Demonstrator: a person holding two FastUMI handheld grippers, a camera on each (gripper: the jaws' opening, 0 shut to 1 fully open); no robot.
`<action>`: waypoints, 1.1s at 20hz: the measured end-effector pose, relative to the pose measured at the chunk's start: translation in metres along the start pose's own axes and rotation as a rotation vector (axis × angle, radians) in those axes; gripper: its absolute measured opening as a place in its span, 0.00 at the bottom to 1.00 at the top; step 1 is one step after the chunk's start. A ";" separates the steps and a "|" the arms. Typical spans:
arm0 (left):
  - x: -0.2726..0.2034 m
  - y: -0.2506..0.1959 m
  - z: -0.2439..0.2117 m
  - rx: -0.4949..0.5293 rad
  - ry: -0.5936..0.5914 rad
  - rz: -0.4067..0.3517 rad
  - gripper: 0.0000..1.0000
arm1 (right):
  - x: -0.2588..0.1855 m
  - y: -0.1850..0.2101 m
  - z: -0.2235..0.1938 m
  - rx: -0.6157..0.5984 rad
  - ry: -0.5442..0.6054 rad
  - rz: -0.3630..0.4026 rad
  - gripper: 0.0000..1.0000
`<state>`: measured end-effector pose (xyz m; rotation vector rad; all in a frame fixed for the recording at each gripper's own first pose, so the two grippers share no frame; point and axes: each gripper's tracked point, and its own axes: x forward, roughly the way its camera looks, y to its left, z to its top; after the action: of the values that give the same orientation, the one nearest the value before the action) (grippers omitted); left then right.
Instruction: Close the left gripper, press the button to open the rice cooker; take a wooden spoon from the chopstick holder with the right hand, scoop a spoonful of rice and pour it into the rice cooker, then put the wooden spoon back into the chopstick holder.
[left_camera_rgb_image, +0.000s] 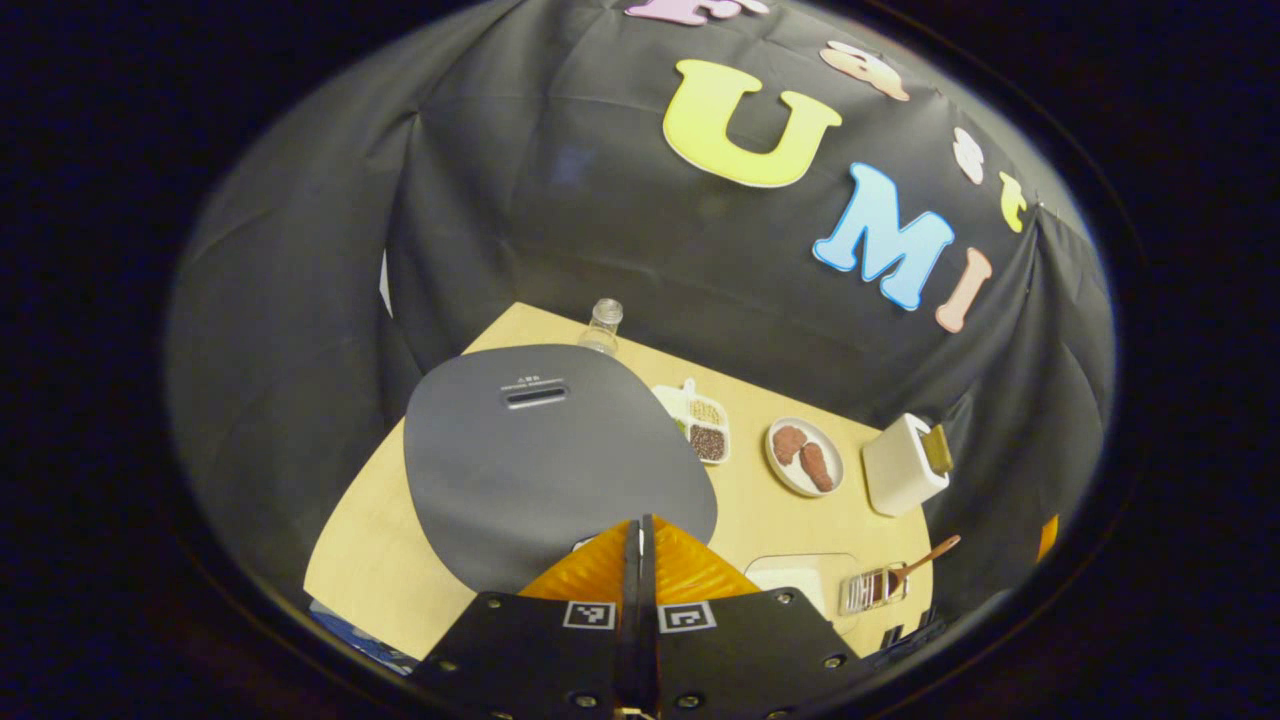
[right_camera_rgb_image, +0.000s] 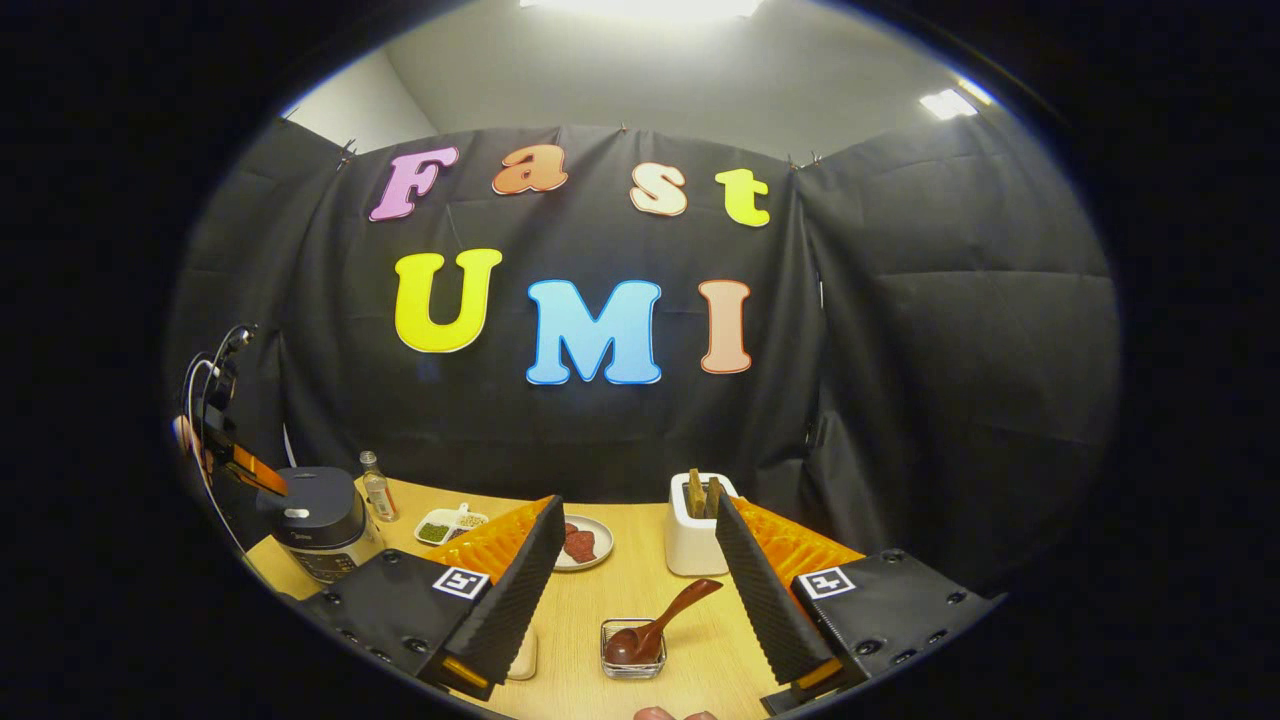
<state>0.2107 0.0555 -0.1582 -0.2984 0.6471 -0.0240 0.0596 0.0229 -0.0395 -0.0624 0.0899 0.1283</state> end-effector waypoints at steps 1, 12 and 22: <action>0.005 -0.002 -0.004 0.001 0.015 0.001 0.01 | 0.001 -0.001 -0.002 0.002 0.004 0.002 0.96; 0.023 0.005 -0.021 0.059 0.037 0.072 0.01 | 0.011 -0.024 -0.012 0.042 0.038 -0.029 0.96; 0.023 0.010 -0.036 -0.047 0.047 0.023 0.02 | -0.005 -0.024 -0.021 0.031 0.062 -0.033 0.96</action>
<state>0.2073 0.0525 -0.2014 -0.3369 0.6981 0.0065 0.0564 -0.0032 -0.0584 -0.0373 0.1530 0.0920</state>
